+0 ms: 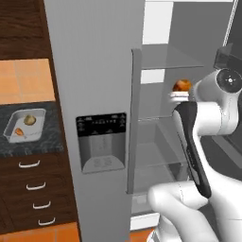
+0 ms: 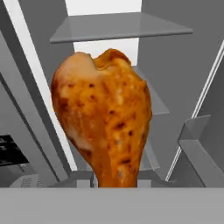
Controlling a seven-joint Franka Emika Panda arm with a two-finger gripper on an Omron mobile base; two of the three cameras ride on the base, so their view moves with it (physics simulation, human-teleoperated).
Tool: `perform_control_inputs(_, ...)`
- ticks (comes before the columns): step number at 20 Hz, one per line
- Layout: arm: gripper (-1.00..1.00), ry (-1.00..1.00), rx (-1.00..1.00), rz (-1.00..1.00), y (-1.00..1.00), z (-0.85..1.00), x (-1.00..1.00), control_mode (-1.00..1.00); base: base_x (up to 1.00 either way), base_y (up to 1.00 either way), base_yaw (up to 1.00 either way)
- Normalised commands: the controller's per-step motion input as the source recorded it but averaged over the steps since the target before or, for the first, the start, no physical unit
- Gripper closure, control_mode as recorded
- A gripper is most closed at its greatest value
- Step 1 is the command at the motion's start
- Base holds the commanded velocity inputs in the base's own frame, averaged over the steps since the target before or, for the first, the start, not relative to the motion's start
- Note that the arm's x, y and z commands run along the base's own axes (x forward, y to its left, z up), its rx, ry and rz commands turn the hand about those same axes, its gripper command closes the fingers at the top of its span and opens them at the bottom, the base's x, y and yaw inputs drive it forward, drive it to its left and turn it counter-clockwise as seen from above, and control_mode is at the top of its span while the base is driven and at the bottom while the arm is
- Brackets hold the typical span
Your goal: Place one onion and one chicken drumstick in each tupperware on the nearby counter, to pack two identical lunches.
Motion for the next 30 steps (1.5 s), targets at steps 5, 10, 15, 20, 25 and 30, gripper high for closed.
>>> perform_control_inputs(5,1.00,0.00,0.00,0.00,0.00,0.00,0.00,1.00,-0.01,0.99,0.29)
perform_control_inputs(10,1.00,0.00,0.00,0.00,0.00,0.00,0.00,1.00,0.36,1.00,0.44)
perform_control_inputs(15,1.00,0.00,0.00,0.00,0.00,0.00,0.00,1.00,0.58,1.00,0.42)
perform_control_inputs(20,1.00,0.00,0.00,0.00,0.00,0.00,0.00,1.00,0.93,1.00,0.26)
perform_control_inputs(25,1.00,0.00,0.00,0.00,0.00,0.00,0.00,1.00,1.00,1.00,0.07)
perform_control_inputs(30,1.00,0.00,0.00,0.00,0.00,0.00,0.00,1.00,0.90,1.00,0.00)
